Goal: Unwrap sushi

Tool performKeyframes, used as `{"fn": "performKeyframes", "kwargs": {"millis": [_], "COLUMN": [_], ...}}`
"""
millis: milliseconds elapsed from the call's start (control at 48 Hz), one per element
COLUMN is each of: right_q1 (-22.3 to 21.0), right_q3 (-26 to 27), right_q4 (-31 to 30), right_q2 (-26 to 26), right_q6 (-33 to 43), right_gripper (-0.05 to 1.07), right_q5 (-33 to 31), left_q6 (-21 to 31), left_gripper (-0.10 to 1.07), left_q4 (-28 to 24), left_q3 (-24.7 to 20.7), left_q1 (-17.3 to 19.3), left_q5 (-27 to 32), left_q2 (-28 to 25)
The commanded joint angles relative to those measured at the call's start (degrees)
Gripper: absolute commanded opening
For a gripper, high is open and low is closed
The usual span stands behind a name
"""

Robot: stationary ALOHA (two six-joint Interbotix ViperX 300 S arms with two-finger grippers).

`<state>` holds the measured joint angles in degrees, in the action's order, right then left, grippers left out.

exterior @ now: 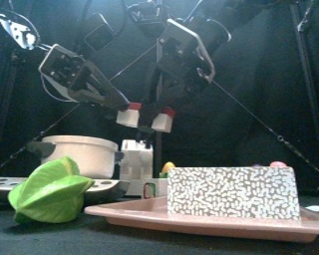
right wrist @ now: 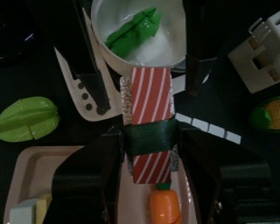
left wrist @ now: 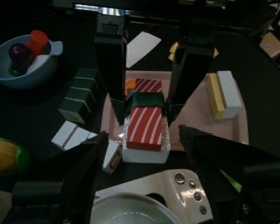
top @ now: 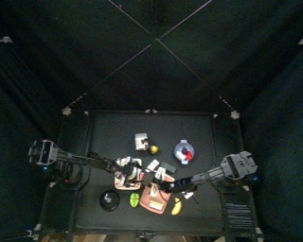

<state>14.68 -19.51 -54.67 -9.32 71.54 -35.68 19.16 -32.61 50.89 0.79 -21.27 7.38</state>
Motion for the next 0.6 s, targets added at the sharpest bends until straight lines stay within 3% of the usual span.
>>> {"fn": "performKeyframes", "kwargs": {"millis": [0,583], "right_q1": [-0.4,-0.4], "right_q3": [1.4,1.3], "right_q4": [-0.3,-0.2], "right_q2": [1.2,1.2], "right_q6": [0.1,0.0], "right_gripper": [0.56,0.56], "right_q5": [0.2,0.2], "left_q6": [-0.2,-0.4], "left_gripper": [0.98,0.93], "left_q4": [1.1,1.5], "left_q3": [-2.0,-2.4], "left_q1": [0.0,0.4], "left_q5": [-0.5,-0.4], "left_q2": [-0.4,-1.1]}}
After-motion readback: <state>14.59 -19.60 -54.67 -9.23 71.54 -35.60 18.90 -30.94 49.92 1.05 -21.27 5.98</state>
